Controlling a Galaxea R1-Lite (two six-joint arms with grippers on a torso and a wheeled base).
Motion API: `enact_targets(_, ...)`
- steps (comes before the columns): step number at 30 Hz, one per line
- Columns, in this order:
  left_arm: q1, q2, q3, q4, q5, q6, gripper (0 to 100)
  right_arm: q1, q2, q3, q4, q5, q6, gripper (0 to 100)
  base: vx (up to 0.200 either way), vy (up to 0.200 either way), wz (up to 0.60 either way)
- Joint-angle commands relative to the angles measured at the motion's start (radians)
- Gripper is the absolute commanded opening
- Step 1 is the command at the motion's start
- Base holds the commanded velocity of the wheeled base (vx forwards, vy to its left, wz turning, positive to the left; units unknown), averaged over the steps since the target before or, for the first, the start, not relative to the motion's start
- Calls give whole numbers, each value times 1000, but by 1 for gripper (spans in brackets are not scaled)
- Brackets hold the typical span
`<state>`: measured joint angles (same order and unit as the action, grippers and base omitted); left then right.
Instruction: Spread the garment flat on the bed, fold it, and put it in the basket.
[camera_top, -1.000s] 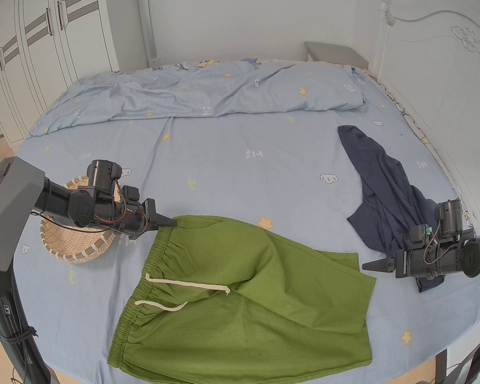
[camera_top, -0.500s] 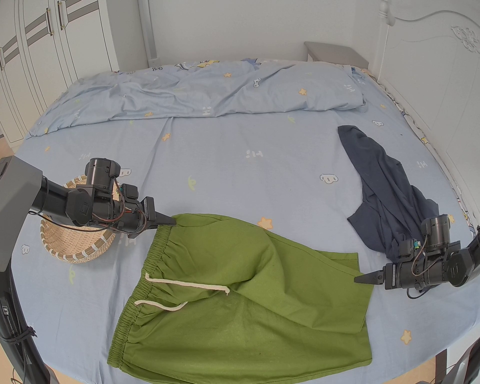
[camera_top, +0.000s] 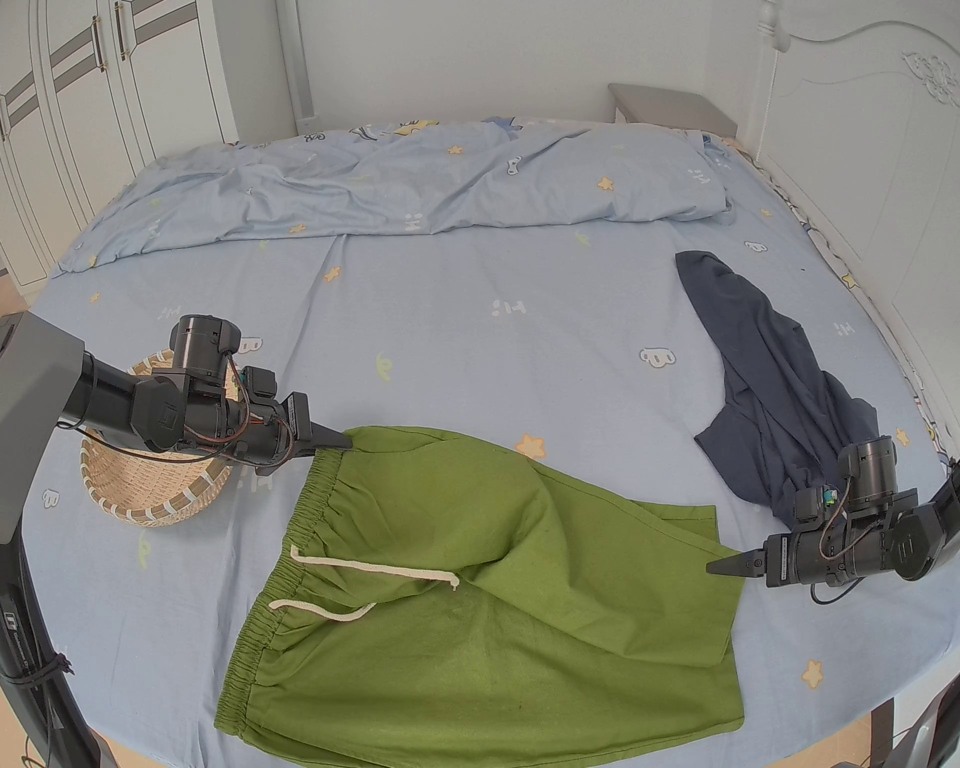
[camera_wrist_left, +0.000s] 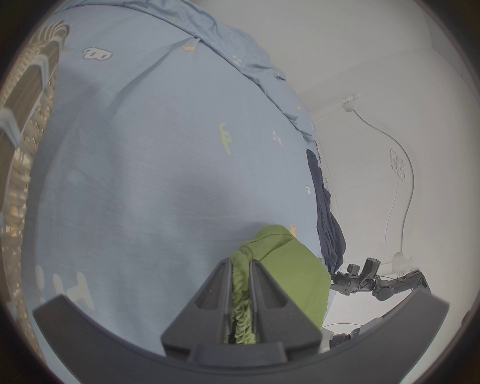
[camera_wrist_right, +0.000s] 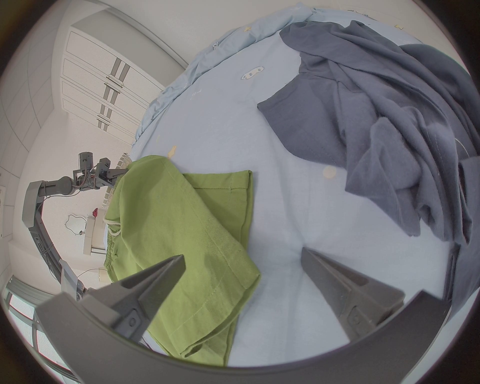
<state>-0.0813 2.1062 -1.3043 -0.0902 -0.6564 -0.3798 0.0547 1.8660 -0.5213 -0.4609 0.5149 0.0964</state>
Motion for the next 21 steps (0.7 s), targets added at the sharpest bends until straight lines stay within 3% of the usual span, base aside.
enact_targets(1, 2, -2, -1, 0, 0, -1, 0, -1, 1, 1, 1, 2, -1, 0, 0, 0, 0)
enact_targets(17, 3, -6, 3, 1, 1, -1, 0, -1, -41, -3, -10, -4, 2, 0, 0, 0, 0)
enact_targets(21, 20, -32, 8, 0, 41, -1, 0, 2, -126, -66, -4, -7, 28, 0, 0, 0, 0)
